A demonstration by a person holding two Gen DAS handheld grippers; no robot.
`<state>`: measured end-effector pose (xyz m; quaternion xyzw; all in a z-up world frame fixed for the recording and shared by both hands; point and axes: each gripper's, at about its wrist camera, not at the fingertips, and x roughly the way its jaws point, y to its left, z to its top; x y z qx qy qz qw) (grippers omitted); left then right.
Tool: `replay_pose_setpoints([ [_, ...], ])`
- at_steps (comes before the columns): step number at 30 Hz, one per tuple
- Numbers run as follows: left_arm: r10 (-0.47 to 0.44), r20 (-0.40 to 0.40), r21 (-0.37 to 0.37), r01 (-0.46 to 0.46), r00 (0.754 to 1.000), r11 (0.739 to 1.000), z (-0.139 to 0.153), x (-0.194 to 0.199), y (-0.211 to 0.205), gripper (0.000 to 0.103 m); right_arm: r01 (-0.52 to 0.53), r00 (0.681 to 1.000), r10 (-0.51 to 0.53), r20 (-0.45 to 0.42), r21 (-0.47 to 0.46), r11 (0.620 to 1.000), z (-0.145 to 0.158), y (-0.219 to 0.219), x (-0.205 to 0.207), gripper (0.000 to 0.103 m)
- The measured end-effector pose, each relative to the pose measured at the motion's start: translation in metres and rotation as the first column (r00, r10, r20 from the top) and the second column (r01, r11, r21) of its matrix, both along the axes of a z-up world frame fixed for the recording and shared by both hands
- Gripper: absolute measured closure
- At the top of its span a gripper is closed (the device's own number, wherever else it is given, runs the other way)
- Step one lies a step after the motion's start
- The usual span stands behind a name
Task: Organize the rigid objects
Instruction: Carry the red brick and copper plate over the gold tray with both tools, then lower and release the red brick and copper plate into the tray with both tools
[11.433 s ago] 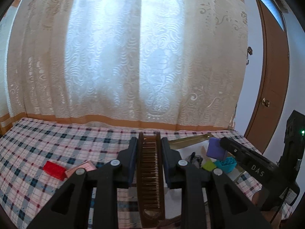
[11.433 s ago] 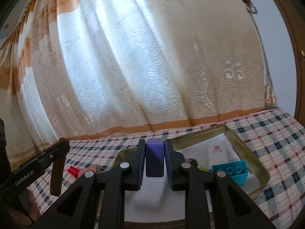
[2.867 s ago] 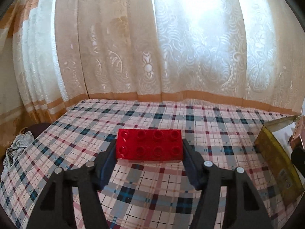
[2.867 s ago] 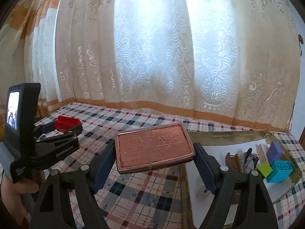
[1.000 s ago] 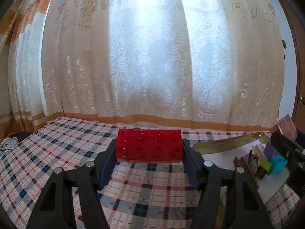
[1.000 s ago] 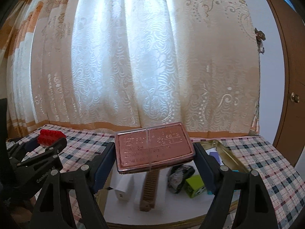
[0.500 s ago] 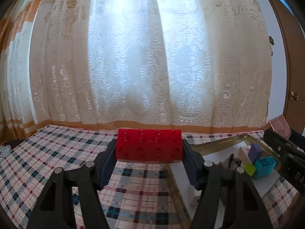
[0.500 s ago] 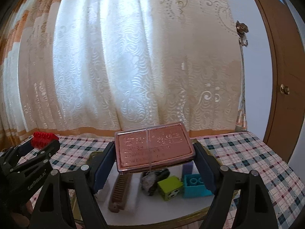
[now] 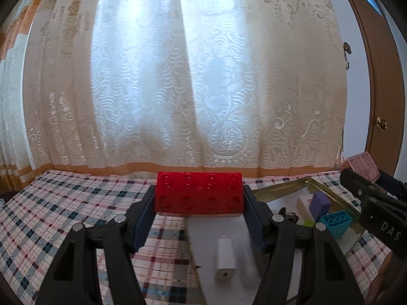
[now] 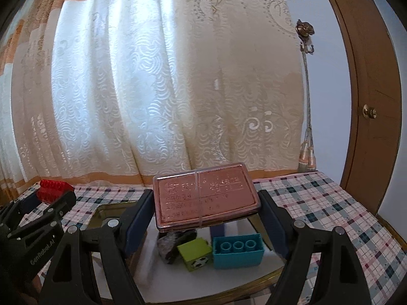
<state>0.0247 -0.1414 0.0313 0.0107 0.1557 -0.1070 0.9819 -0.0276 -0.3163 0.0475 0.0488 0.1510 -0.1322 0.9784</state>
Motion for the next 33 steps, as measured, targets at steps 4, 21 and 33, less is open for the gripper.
replay_pose_setpoints([
  [4,-0.021,-0.011,0.002,0.021,1.0,1.0,0.0,0.002,-0.013,0.039,0.017,1.0,-0.017,0.0,-0.007,1.0,0.0,-0.008,0.001,0.021],
  [21,-0.059,-0.075,0.032,0.062,0.995,0.998,-0.012,0.011,-0.04,0.039,0.07,0.997,-0.071,-0.036,-0.026,0.997,-0.006,-0.03,0.012,0.021],
  [33,-0.074,-0.14,0.026,0.079,0.987,0.997,-0.024,0.023,-0.049,0.039,0.096,0.992,-0.099,-0.083,-0.033,0.995,-0.015,-0.034,0.026,0.021],
])
